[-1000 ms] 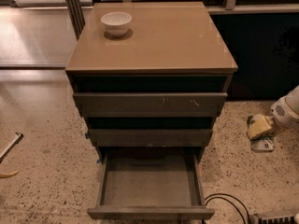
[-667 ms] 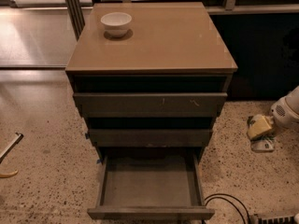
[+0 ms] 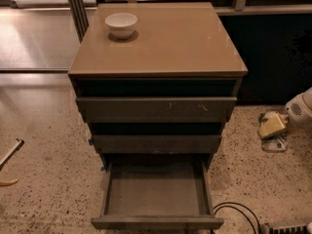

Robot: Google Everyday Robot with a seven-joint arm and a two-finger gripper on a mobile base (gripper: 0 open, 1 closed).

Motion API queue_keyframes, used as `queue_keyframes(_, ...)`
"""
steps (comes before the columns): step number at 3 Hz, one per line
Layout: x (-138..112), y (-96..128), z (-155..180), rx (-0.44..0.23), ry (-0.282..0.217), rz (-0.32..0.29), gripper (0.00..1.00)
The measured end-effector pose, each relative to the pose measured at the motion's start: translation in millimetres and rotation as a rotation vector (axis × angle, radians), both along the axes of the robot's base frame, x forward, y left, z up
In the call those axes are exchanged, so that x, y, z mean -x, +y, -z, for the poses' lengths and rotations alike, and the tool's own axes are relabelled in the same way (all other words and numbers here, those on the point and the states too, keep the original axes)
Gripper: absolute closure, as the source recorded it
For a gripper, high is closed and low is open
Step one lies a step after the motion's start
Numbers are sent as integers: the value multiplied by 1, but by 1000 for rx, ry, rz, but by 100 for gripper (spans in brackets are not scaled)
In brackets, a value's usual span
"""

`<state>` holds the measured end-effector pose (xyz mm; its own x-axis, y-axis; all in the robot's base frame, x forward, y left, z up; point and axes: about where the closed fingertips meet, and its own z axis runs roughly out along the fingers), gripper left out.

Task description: Pick 7up can from bottom drawer and place on counter

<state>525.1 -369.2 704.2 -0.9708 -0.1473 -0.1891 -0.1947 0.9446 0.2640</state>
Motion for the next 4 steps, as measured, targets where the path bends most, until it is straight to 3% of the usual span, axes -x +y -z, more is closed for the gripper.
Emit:
queue_keyframes(2, -19, 47, -137, -7, -277, -48, 100)
queue_keyframes(3, -44, 84, -186, -47, -363, -94, 100)
queue_keyframes(4, -78, 123, -213, -85, -395, -148, 100)
